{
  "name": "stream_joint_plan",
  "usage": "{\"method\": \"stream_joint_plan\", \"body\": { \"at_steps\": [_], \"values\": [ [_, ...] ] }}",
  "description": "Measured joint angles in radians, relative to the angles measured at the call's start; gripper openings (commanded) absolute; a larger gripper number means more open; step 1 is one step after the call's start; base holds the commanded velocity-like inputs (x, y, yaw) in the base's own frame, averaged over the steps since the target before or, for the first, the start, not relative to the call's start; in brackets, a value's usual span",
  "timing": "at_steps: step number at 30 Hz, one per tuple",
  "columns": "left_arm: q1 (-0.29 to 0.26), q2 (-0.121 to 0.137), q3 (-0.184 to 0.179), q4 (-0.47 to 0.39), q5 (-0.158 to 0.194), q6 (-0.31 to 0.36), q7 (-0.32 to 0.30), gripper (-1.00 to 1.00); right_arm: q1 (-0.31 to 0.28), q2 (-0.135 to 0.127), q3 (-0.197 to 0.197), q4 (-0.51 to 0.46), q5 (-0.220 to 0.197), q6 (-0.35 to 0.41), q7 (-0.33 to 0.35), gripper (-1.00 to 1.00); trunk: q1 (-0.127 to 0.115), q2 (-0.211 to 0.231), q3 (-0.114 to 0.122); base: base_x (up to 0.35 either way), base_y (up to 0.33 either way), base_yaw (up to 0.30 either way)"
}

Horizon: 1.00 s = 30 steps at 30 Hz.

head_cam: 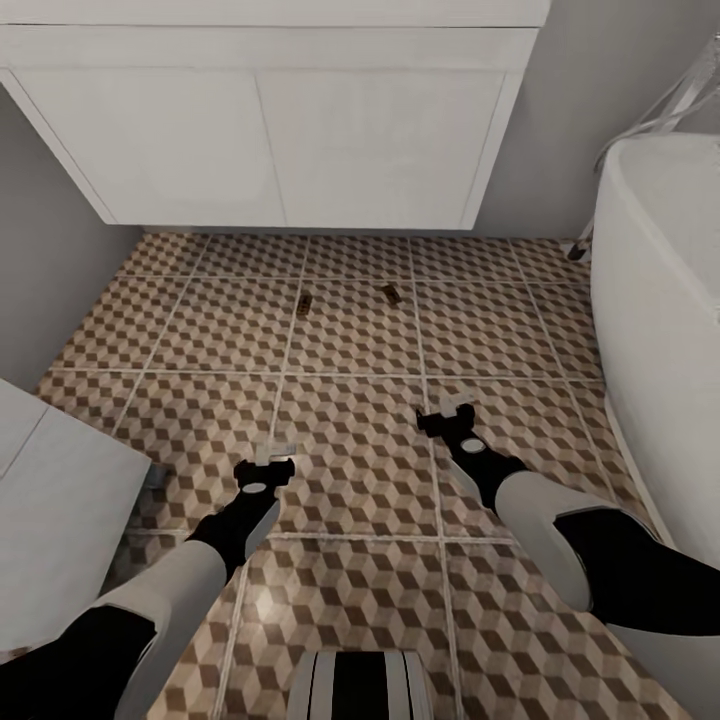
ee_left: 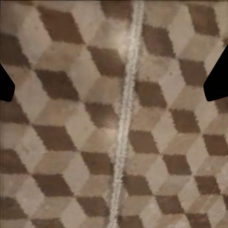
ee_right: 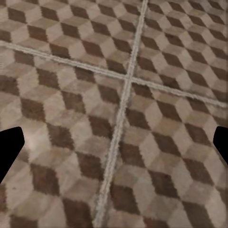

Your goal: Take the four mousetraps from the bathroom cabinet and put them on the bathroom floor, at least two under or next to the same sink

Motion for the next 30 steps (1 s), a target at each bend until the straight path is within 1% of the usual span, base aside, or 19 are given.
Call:
{"method": "stream_joint_plan", "body": {
  "at_steps": [8,12,13,17,30],
  "values": [
    [0.058,-0.001,-0.013,-0.001,-0.001,-0.022,-0.001,1.0,0.054,-0.009,0.001,0.0,0.0,-0.061,0.031,1.0,-0.004,0.002,0.031,0.0,0.0,0.0],
    [0.08,0.0,-0.015,-0.001,-0.001,-0.025,-0.002,1.0,0.073,-0.021,0.001,0.0,-0.002,-0.092,0.035,1.0,-0.005,0.003,0.046,0.0,0.0,0.0],
    [0.09,0.0,-0.016,-0.001,0.0,-0.027,-0.002,1.0,0.084,-0.026,0.001,0.0,-0.003,-0.106,0.037,1.0,-0.006,0.003,0.05,0.0,0.0,0.0],
    [0.116,0.0,-0.016,-0.001,-0.001,-0.048,-0.002,1.0,0.118,-0.032,0.002,0.0,-0.004,-0.136,0.042,1.0,-0.008,0.004,0.066,0.0,0.0,0.0],
    [0.188,0.002,-0.017,0.0,-0.002,-0.08,-0.002,1.0,0.202,-0.033,0.003,0.0,-0.003,-0.219,0.046,1.0,-0.013,0.007,0.116,0.0,0.0,0.0]
  ]
}}
